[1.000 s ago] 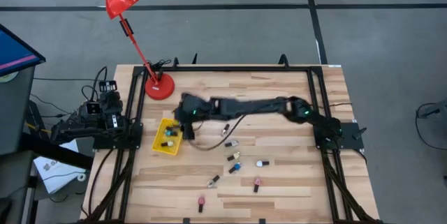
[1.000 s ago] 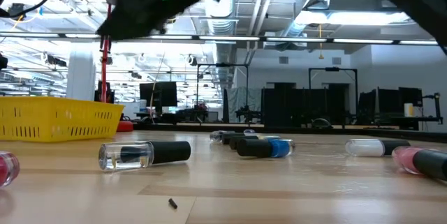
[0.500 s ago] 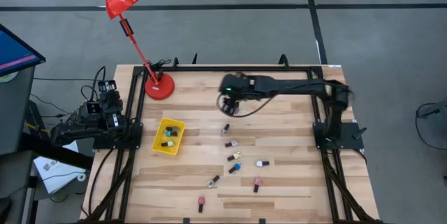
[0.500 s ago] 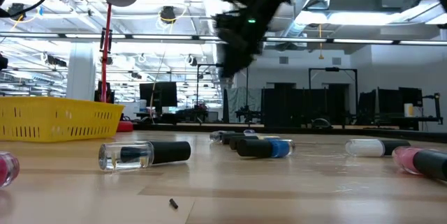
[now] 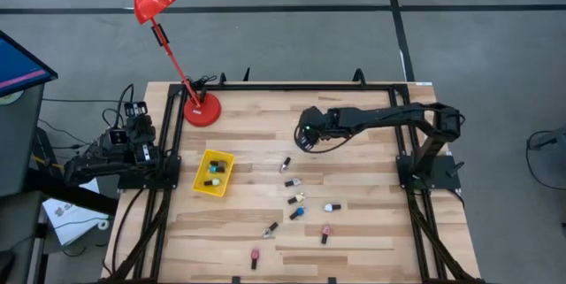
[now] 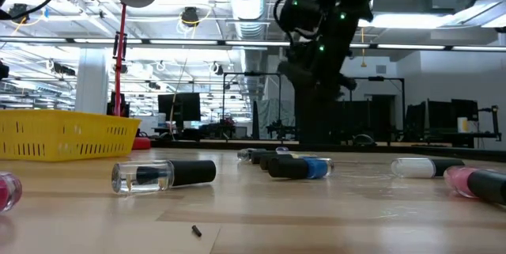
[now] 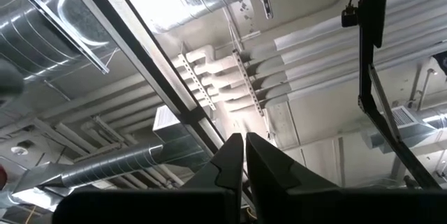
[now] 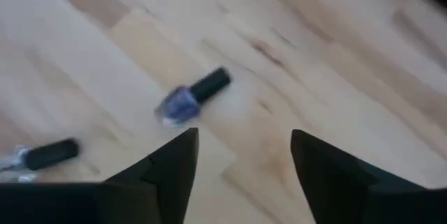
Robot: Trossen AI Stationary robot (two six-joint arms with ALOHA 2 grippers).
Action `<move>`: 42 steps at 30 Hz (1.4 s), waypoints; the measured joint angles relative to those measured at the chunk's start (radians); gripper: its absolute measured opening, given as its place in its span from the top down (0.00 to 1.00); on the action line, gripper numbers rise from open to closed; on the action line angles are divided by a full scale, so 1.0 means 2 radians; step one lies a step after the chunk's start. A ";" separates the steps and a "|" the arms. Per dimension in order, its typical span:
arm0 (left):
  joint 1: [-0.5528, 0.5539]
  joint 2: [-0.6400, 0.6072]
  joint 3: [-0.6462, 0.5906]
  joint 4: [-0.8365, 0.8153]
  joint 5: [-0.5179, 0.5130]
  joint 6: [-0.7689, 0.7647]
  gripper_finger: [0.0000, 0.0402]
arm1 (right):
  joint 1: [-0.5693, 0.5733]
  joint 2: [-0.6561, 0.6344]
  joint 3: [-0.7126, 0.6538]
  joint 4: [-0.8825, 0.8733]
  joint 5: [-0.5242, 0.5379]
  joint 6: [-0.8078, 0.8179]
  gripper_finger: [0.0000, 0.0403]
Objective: Pick & Place Nail Polish
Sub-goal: Put the violet nail polish bottle into the yellow basket
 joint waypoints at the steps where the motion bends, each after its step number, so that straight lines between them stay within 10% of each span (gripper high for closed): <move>1: 0.000 0.000 0.000 0.000 0.000 0.000 0.96 | 0.000 0.007 0.004 0.013 -0.009 0.002 0.42; 42: 0.000 0.000 0.000 0.000 0.000 0.000 0.96 | 0.001 0.171 0.118 -0.045 0.009 0.129 0.41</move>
